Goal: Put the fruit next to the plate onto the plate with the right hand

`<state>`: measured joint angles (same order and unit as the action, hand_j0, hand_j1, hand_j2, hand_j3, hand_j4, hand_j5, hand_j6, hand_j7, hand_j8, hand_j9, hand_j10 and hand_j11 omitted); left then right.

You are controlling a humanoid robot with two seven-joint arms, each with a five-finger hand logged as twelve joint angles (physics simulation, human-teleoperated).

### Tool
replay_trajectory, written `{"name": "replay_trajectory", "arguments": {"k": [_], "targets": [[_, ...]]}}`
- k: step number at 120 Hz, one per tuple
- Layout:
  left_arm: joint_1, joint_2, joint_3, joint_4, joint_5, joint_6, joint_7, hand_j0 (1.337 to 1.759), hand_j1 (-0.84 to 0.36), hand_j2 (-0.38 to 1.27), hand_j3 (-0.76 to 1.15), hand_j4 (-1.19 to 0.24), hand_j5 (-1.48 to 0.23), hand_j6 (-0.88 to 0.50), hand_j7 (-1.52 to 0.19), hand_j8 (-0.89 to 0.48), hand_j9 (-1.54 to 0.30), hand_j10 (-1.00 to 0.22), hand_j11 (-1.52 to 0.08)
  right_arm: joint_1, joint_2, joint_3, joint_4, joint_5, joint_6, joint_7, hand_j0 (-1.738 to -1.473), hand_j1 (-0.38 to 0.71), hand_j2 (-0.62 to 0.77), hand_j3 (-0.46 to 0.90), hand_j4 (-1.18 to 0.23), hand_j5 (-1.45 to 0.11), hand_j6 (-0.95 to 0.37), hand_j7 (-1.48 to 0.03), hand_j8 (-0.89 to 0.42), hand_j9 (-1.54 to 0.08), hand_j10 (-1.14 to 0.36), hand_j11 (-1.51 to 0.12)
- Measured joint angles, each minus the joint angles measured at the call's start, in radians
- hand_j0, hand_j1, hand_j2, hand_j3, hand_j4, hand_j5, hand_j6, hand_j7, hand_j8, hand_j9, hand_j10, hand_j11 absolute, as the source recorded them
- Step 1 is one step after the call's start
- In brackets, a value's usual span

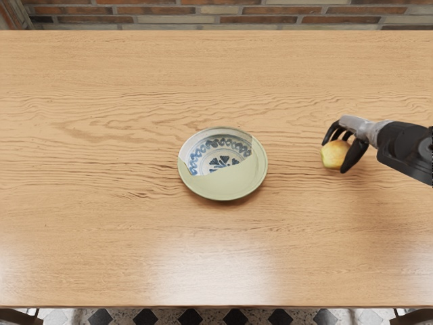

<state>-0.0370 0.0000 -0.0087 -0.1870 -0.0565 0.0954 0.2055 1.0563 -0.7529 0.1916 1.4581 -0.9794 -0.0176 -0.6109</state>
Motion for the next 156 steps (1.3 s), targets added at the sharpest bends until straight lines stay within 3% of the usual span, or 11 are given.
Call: {"name": "replay_trajectory", "arguments": {"k": [83,156], "targets": [[0.025,0.0,0.0,0.003,0.0,0.001,0.0,1.658,0.34,0.0,0.0,-0.01,-0.01,-0.01,-0.01,-0.01,-0.01,-0.01,-0.01,0.009,0.154,0.083,0.019,0.012,0.01,0.0,-1.654,0.16,0.12,0.0,-0.54,-0.86,-0.36,-0.83,-0.33,-0.86,-0.61,-0.86],[0.044,0.0,0.0,0.003,0.0,0.001,0.0,1.658,0.34,0.0,0.0,-0.01,-0.01,-0.01,-0.01,-0.01,-0.01,-0.01,-0.01,0.056,0.256,0.099,0.024,0.014,0.011,0.0,-1.656,0.18,0.11,0.0,-0.55,-0.78,-0.37,-0.76,-0.33,-0.78,-0.56,-0.79]]}}
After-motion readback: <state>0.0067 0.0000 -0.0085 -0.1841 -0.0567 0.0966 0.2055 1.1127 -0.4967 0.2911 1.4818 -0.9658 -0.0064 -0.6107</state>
